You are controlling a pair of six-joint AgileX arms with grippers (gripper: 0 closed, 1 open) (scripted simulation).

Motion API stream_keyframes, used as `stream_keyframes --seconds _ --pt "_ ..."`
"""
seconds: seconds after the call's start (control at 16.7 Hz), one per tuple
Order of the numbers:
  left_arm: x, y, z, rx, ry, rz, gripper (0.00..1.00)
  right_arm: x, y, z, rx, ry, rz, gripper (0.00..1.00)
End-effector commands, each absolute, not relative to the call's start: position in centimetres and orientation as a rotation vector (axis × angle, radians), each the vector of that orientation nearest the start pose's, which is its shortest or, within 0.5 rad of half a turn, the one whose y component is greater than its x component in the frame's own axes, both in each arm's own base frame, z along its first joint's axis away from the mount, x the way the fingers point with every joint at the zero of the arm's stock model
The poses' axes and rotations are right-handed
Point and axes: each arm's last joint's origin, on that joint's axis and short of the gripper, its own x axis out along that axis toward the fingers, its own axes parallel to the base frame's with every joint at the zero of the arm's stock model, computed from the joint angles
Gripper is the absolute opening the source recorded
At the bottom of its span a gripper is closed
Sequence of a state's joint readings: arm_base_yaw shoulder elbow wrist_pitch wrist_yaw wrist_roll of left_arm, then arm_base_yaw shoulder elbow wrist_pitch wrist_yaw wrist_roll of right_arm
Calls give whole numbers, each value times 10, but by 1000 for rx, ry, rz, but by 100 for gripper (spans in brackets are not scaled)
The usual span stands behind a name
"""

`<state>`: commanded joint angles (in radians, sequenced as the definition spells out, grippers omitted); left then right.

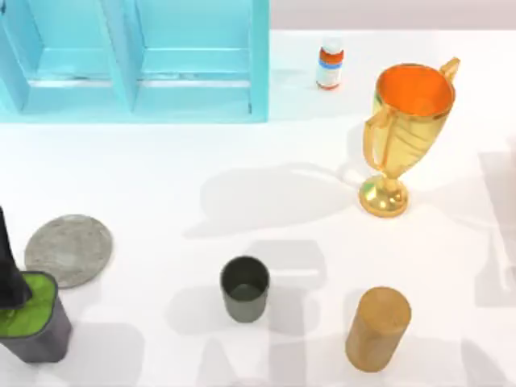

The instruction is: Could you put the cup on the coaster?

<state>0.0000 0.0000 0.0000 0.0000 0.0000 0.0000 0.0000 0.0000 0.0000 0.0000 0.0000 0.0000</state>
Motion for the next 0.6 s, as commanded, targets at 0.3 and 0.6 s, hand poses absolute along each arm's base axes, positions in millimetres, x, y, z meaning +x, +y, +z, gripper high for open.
stream_keyframes --seconds 0.3,0.6 --pt "106 -5 171 33 54 -36 100 106 -1 160 0 0 0 100" --pt "119 -23 216 197 304 -212 100 106 -1 160 0 0 0 100"
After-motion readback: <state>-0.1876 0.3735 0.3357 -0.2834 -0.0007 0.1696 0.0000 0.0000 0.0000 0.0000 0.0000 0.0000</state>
